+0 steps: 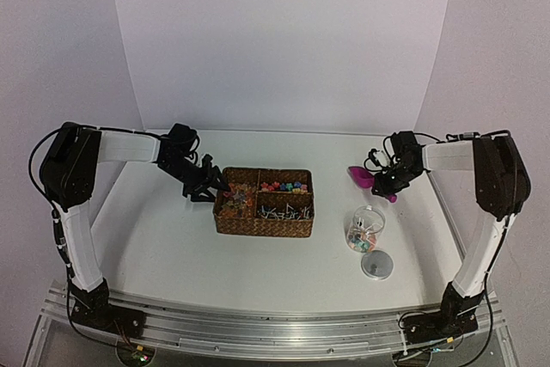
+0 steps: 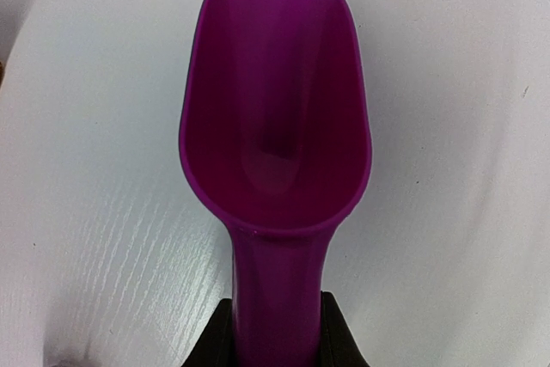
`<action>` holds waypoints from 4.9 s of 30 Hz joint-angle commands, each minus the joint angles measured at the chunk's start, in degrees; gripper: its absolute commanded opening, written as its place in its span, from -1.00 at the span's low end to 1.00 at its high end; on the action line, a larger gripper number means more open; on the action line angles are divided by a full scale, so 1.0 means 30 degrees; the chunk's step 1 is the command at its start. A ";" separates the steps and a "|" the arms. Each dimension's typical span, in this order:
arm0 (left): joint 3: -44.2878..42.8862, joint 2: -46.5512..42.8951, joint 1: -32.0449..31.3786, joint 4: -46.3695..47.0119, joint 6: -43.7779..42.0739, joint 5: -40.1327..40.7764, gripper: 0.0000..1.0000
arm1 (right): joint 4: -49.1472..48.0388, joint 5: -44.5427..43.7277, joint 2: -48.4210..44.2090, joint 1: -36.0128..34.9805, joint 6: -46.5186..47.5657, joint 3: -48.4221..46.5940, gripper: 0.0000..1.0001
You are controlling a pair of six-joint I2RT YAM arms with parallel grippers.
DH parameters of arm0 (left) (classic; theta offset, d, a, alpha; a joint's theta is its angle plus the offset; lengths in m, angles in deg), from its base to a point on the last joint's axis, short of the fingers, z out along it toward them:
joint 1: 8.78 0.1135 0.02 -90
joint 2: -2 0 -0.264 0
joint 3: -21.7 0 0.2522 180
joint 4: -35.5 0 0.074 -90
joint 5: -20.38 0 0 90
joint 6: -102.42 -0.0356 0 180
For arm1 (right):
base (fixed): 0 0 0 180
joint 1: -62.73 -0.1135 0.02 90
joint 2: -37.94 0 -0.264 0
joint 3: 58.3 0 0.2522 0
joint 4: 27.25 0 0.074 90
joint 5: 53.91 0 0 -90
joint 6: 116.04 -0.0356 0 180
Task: Pack the candies
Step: Place the spatula at the center of the board, then pick up the packing bottle from the center of the board, then place the packing bottle at the center of the board, then pick up the bottle lid at the center of the board.
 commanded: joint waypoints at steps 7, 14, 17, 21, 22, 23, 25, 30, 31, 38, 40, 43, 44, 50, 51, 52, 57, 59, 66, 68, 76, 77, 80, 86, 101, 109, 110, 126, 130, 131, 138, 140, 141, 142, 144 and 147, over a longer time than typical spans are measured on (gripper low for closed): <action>0.0077 -0.1277 0.0293 0.0386 -0.0420 -0.0304 0.31 | -0.0464 -0.0287 -0.0151 0.0013 -0.0096 -0.0077 -0.04; -0.0070 -0.1413 0.0403 0.0497 -0.0649 -0.0597 0.40 | -0.0432 -0.0192 -0.2574 0.0078 -0.0394 -0.0578 0.96; -0.0284 -0.1595 0.0403 0.0551 -0.0964 -0.0791 0.47 | -0.0425 -0.1472 -0.4154 0.0078 -0.1782 -0.1591 0.97; -0.0772 -0.1930 0.0401 0.0442 -0.1825 -0.1025 0.57 | 0.0635 -0.3439 -0.5935 0.0141 -0.5388 -0.4051 0.96; -0.0906 -0.2030 0.0400 0.0382 -0.2097 -0.1068 0.59 | 0.1009 -0.3843 -0.6480 0.0151 -0.6575 -0.4423 0.96; -0.1059 -0.2205 0.0414 0.0330 -0.2370 -0.1103 0.60 | 0.1269 -0.5166 -0.7165 0.0139 -0.7878 -0.4496 0.96; -0.1388 -0.2459 0.0432 0.0062 -0.2992 -0.1058 0.64 | 0.1723 -0.5609 -0.8741 0.0162 -0.9552 -0.3988 0.97; -0.2592 -0.3179 0.0462 -0.0546 -0.5403 -0.1527 0.65 | 0.6910 -0.2580 -1.0221 0.0147 -1.3208 -0.3224 0.96; -0.2740 -0.3336 0.0455 -0.0409 -0.5994 -0.1845 0.65 | 0.8280 -0.2165 -1.0087 0.0138 -1.3855 -0.2899 0.96; -0.4356 -0.3115 -0.0543 -0.0349 -0.8436 -0.1700 0.65 | 1.0089 -0.0621 -1.0115 -0.0271 -1.7304 0.0797 0.28; -0.4260 -0.3079 -0.0930 -0.0222 -0.8165 -0.1616 0.65 | 0.9732 -0.0372 -0.9807 -0.1320 -1.7485 0.1265 0.28; -0.3857 -0.3136 -0.1057 0.0053 -0.7442 -0.1744 0.65 | 0.9781 -0.0898 -0.9191 -0.2941 -1.7846 0.1482 0.32; -0.3752 -0.3184 -0.1057 0.0097 -0.7327 -0.1724 0.65 | 0.9696 -0.0939 -0.9149 -0.3254 -1.8020 0.1728 0.30; -0.3401 -0.3198 -0.1038 0.0363 -0.6603 -0.1674 0.65 | 0.9623 -0.2407 -0.8349 -0.4409 -1.8796 0.2918 -0.04; -0.3446 -0.3175 -0.1051 0.0371 -0.6533 -0.1746 0.65 | 0.9716 -0.2864 -0.8148 -0.4458 -1.8799 0.2946 -0.05; -0.3501 -0.3167 -0.1041 0.0388 -0.6469 -0.1816 0.65 | 0.9773 -0.3240 -0.7966 -0.4540 -1.8752 0.2927 -0.06; -0.3618 -0.3111 -0.1033 0.0341 -0.6474 -0.1777 0.65 | 0.8935 -0.2799 -0.6885 -0.4937 -1.8283 0.2595 -0.43; -0.3554 -0.3082 -0.1033 0.0334 -0.6469 -0.1721 0.65 | 0.8427 -0.2577 -0.6685 -0.5002 -1.8324 0.2418 -0.67; -0.3643 -0.3038 -0.1033 0.0201 -0.6440 -0.1557 0.65 | 0.9560 -0.3888 -0.5944 -0.7101 -1.8346 0.0268 -1.00; -0.3748 -0.2971 -0.1048 0.0059 -0.6475 -0.1450 0.65 | 1.0534 -0.4453 -0.5847 -0.8623 -1.8296 -0.0570 -1.00; -0.4031 -0.2649 -0.1033 -0.0274 -0.6477 -0.1405 0.65 | 1.5113 -0.4933 -0.4285 -1.4255 -1.8857 -0.3737 -1.00; -0.4073 -0.2635 -0.1033 -0.0289 -0.6475 -0.1391 0.65 | 1.5167 -0.4870 -0.3889 -1.4856 -1.8724 -0.3988 -1.00; -0.4103 -0.2586 -0.1036 -0.0306 -0.6453 -0.1400 0.65 | 1.5012 -0.5075 -0.2262 -1.6613 -1.8368 -0.5065 -1.00; -0.3962 -0.2789 -0.1005 -0.0306 -0.6467 -0.1274 0.65 | 1.4826 -0.6097 0.1560 -1.7889 -1.7613 -0.8246 -1.00; -0.3374 -0.2977 -0.0939 -0.0097 -0.6378 -0.1334 0.65 | 1.6923 -0.6737 0.2973 -1.8439 -1.6093 -1.3384 0.22; -0.3256 -0.3095 -0.0945 -0.0091 -0.6337 -0.1525 0.65 | 1.4775 -0.5935 -0.2513 -1.5540 -1.8931 -1.0497 0.96; -0.3255 -0.3095 -0.0945 -0.0098 -0.6366 -0.1540 0.65 | 1.4210 -0.5708 -0.3869 -1.4718 -1.9495 -0.9347 0.96; -0.3089 -0.3345 -0.0945 -0.0102 -0.6577 -0.1644 0.65 | 1.1780 -0.1901 -0.8569 -0.9719 -2.4302 0.4979 0.96; -0.3009 -0.3402 -0.0945 0.0069 -0.6439 -0.1789 0.65 | 1.0196 -0.1892 -0.7962 -0.9679 -2.3474 0.5458 0.97; -0.3016 -0.3403 -0.0945 0.0050 -0.6447 -0.1778 0.65 | 1.0128 -0.2145 -0.7762 -0.9601 -2.3294 0.5413 0.96; -0.3045 -0.3371 -0.0944 0.0040 -0.6358 -0.1782 0.65 | 0.9791 -0.3324 -0.6284 -0.9027 -2.1828 0.5727 0.96; -0.3032 -0.3367 -0.0938 0.0019 -0.6345 -0.1769 0.65 | 0.9666 -0.3469 -0.6285 -0.8898 -2.1753 0.5899 0.96; -0.3010 -0.3371 -0.0941 0.0013 -0.6335 -0.1759 0.65 | 0.9533 -0.3488 -0.6272 -0.8836 -2.1673 0.5992 0.96; -0.2995 -0.3354 -0.0944 0.0012 -0.6316 -0.1753 0.65 | 0.9333 -0.3448 -0.6261 -0.8766 -2.1533 0.6088 0.96; -0.2980 -0.3310 -0.0945 0.0005 -0.6286 -0.1783 0.65 | 0.8592 -0.3100 -0.6286 -0.8633 -2.1354 0.6356 0.96; -0.3046 -0.3228 -0.0945 0.0012 -0.6244 -0.1815 0.65 | 0.7767 -0.2717 -0.6321 -0.8522 -2.1246 0.6775 0.96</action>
